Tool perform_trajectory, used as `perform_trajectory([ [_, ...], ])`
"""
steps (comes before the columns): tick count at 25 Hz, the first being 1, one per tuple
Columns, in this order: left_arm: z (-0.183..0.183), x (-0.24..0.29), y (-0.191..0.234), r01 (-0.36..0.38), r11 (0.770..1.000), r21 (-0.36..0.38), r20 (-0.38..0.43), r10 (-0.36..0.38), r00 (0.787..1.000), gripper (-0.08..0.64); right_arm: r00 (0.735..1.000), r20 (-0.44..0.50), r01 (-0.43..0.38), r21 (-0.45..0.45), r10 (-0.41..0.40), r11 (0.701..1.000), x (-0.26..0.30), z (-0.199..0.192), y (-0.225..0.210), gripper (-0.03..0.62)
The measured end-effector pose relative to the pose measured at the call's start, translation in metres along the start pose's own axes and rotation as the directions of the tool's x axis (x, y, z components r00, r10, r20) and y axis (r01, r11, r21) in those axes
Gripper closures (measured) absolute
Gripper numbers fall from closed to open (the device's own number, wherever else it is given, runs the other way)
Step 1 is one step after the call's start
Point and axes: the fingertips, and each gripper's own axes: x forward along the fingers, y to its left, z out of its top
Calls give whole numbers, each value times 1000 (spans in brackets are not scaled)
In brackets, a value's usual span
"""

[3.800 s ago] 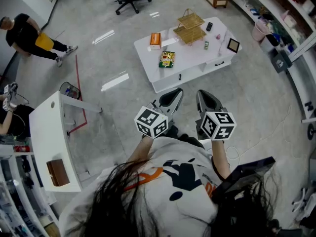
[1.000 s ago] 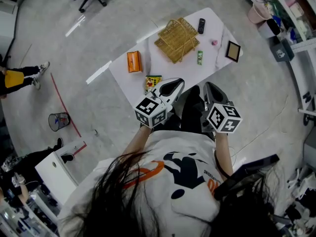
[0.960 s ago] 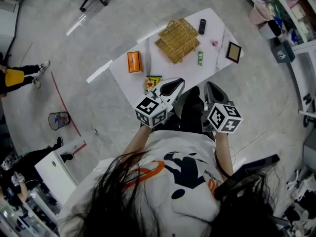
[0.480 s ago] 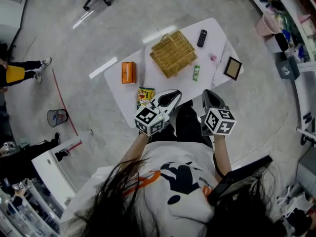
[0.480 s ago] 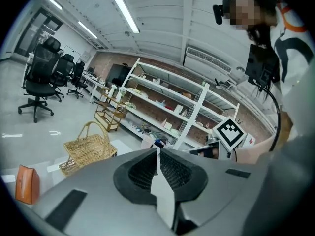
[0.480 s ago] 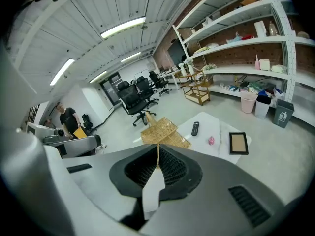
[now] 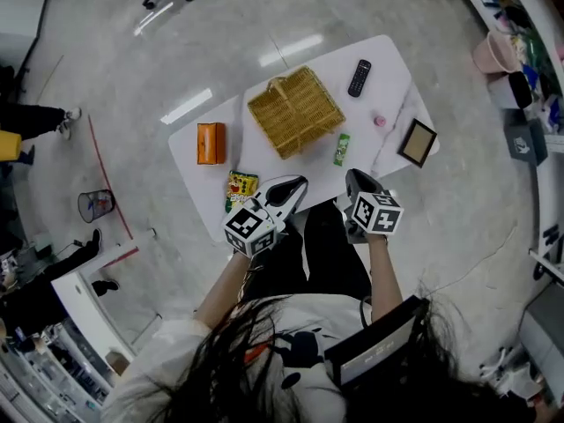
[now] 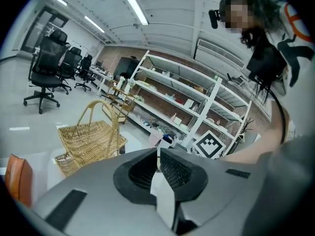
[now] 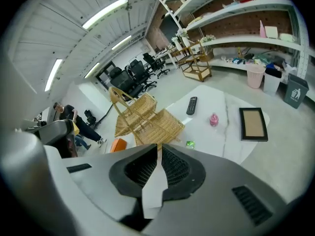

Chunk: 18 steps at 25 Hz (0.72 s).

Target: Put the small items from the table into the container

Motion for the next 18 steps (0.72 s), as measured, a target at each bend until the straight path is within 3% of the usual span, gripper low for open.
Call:
perform_trajectory([
  [4,-17,21,14,-7,1000,-2,-34,7,999,546,998,-65,19,40,-17,999,37,-18,-38,568],
  [7,-31,35,22,-9,1000,-9,-54,8,999,546,991,-136,16,63,-7,998,60,-39,-55,483],
  [10,-46,46,30,-14,1000,-11,-77,13,997,546,982,-190,26,56,-15,998,79,-59,-68,464],
  [18,-70,65,54,-25,999,-25,-96,23,995,546,965,-248,94,32,-83,995,123,-74,-86,431],
])
